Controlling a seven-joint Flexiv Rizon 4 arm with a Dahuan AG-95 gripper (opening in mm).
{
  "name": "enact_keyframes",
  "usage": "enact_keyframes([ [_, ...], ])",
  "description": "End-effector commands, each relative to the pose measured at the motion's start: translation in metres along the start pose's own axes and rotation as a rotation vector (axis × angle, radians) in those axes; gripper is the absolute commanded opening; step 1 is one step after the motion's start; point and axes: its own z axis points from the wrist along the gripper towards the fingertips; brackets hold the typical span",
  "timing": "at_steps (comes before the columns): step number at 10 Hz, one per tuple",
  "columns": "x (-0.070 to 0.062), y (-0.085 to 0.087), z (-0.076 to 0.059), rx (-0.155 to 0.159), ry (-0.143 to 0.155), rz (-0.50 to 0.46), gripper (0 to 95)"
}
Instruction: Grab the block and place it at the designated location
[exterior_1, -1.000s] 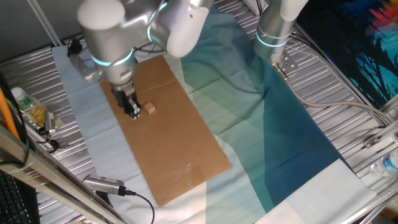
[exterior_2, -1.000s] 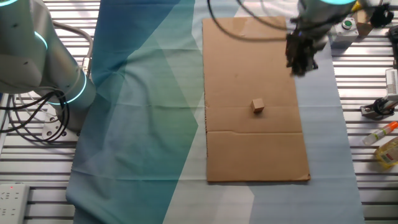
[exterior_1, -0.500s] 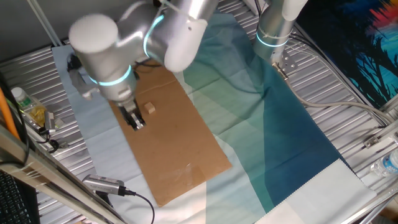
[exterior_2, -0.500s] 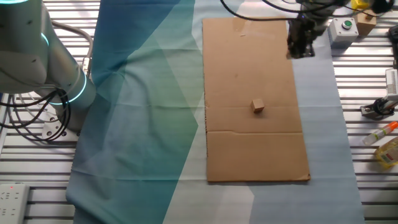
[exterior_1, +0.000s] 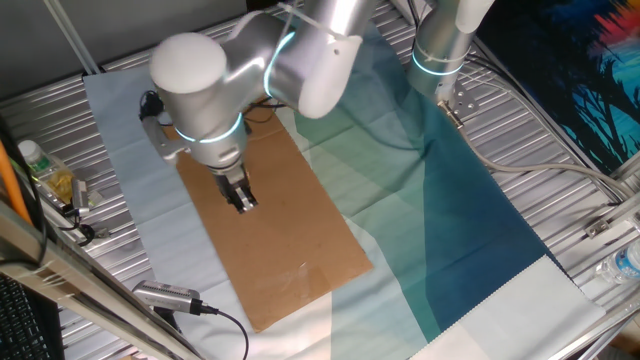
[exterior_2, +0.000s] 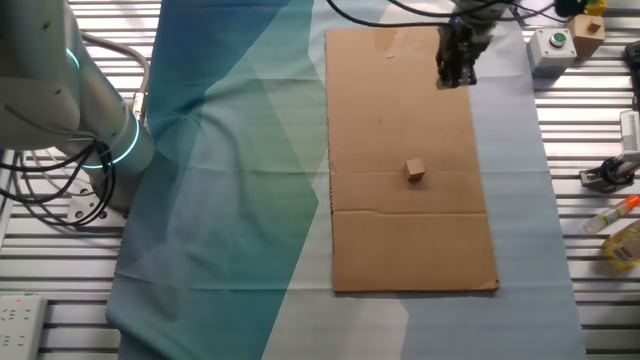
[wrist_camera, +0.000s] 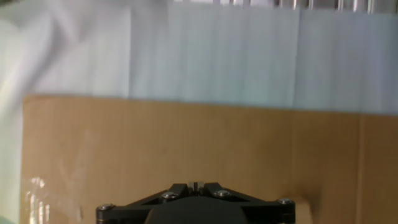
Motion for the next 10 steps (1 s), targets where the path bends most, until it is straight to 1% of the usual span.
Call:
enact_keyframes([
  [1,0.0062,0.0116,-0.0004,-0.001,0.007,0.013,0.0],
  [3,0.0101,0.0188,0.0021,-0.001,0.003,0.014,0.0],
  [7,0.0101,0.0188,0.0022,-0.003,0.019,0.015,0.0],
  [10,0.0101,0.0188,0.0022,-0.004,0.020,0.017,0.0],
])
